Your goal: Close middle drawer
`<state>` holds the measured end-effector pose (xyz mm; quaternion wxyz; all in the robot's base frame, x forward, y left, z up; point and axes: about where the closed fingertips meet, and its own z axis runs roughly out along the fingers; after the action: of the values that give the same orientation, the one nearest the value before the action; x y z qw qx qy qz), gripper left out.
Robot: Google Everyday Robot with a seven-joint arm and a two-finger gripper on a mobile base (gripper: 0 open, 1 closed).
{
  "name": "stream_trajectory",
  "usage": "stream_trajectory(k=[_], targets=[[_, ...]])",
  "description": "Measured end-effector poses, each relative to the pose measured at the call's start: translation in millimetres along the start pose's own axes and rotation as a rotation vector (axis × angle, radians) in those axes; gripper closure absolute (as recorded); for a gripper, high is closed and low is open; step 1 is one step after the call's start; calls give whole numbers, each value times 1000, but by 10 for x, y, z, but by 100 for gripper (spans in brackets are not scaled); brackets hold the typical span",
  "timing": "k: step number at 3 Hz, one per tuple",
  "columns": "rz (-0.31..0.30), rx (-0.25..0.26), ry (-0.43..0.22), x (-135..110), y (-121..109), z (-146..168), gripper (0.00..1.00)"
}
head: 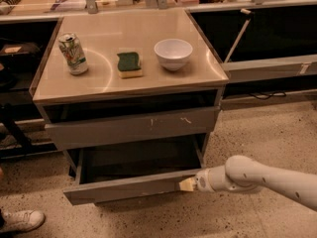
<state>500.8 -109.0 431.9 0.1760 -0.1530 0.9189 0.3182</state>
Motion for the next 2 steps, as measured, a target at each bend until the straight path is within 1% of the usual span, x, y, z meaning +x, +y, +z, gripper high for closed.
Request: stream_trajectory(k=[1, 2], targets=[[12, -7, -38, -89, -6, -40, 100], [-1, -6, -115, -423, 38, -120, 100]])
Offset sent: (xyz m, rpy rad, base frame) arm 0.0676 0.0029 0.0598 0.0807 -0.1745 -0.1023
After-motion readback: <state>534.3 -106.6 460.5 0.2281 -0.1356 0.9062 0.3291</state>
